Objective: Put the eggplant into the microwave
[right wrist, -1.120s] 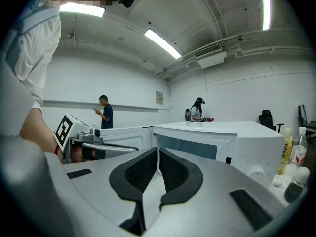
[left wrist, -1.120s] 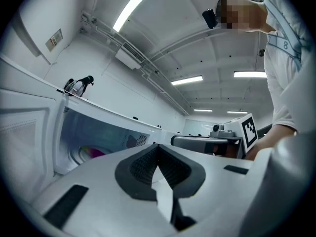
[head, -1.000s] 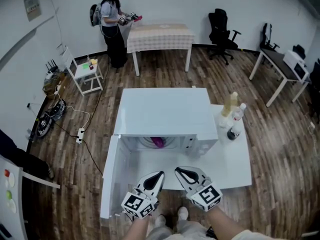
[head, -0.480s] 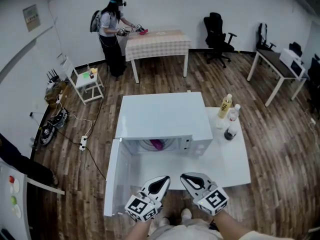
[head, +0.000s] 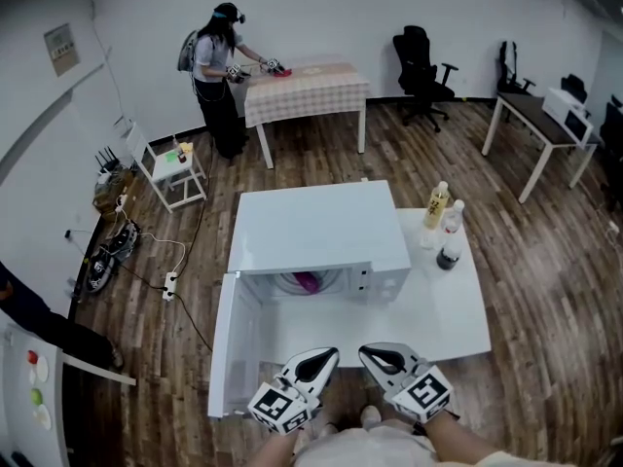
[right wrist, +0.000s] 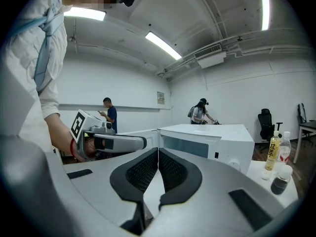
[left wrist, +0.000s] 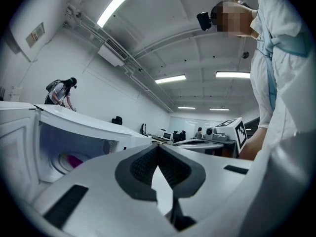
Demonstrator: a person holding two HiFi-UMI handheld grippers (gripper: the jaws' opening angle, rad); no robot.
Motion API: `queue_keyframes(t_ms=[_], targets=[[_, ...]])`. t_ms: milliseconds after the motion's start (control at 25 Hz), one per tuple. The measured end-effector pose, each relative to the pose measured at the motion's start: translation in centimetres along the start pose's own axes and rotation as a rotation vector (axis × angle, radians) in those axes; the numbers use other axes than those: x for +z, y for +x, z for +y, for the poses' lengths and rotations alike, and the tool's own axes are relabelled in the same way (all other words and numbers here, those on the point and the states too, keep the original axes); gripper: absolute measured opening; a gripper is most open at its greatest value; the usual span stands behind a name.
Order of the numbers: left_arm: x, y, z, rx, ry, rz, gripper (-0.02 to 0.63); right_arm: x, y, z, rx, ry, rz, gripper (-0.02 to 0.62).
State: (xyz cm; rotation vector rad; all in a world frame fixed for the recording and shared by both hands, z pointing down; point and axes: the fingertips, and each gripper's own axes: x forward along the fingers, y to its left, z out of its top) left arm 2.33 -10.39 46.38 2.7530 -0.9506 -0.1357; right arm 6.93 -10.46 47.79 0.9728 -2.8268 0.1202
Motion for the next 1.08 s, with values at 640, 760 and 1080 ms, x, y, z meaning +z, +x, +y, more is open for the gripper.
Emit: queue_keyframes(t_ms=[640,760,1080], targets=[[1.4,0.2,0.4,-0.004,0.035,-0.004,0.000,1.7,0.7,-0.6,-0.008,-0.017,-0.027,0.032],[1.4,0.2,0.6,-0.002,0.033,-0.004,0.000,1.7,0.8,-0.7,-0.013,-0.011,-0.028,0.032],[1.1,0.5,0.7,-0.001,0.017,-0.001,0.000,1.4,0.5,-1.2,-0.020,-0.011,-0.025,0.032]])
